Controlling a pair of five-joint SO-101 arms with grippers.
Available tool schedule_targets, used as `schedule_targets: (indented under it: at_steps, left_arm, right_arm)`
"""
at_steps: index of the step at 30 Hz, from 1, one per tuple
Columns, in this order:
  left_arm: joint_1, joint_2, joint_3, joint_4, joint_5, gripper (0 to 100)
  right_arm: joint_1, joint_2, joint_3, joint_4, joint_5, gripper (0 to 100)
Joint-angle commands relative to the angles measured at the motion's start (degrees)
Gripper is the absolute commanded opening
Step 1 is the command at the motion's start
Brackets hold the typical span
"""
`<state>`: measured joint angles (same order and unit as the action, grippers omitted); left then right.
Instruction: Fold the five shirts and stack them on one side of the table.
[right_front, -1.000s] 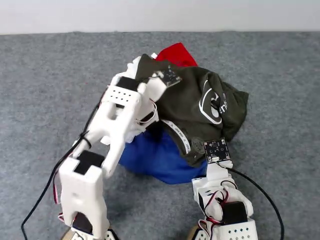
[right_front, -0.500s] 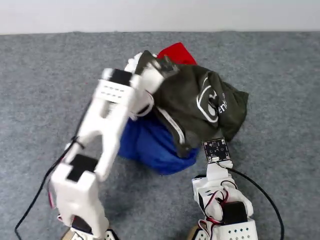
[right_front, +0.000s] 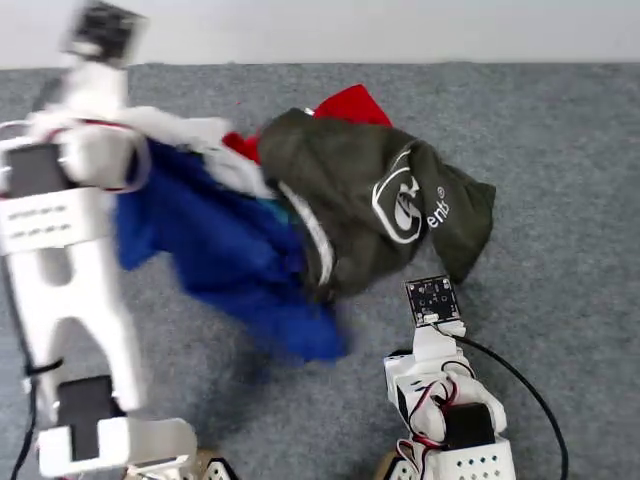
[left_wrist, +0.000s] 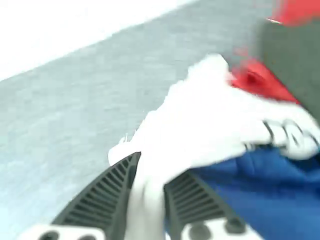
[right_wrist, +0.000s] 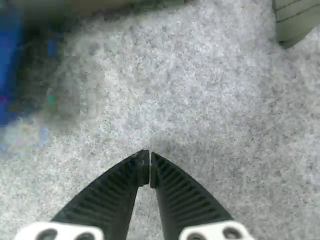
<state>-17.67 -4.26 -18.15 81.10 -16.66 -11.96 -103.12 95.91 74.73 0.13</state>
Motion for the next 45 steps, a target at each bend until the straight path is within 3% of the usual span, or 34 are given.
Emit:
schedule_targets:
  at_steps: [1,11,20,24,29,33,38,45]
  left_arm:
    - [-10.55,-4.31,-3.30,-4.66,0.44,1]
    - [-32.35,-4.04,-2.07,-15.56,-1.67,1]
    - [-35.25,-4.57,2.51,-15.12,-5.45,2]
    - [-34.90,-4.57,1.36,-6.33,-14.59,16]
    - [-34.90,-4.57,-0.92,-0.44,-12.75,32]
    - [-31.30,-4.57,-6.55,5.89,-12.66,32]
    - [-19.52,-4.57,-12.35,19.52,-12.48,32]
    - [0.00,-4.04,-1.10,19.25,-5.54,32]
  right_arm:
    - [0.66,-0.66,0.62,0.22,0.53,1.0]
    - [0.66,-0.66,0.62,0.22,0.53,1.0]
    - [0.66,-0.66,0.62,0.22,0.53,1.0]
    - [0.66,-0.66,0.62,0.22,0.53,1.0]
    - [0.66,-0.66,0.62,0.22,0.53,1.0]
    - [0.66,-0.66,0.62,0.22,0.53,1.0]
    - [0.66,-0.66,0.62,0.22,0.53,1.0]
    - [0.66,-0.66,0.62,0.22,0.53,1.0]
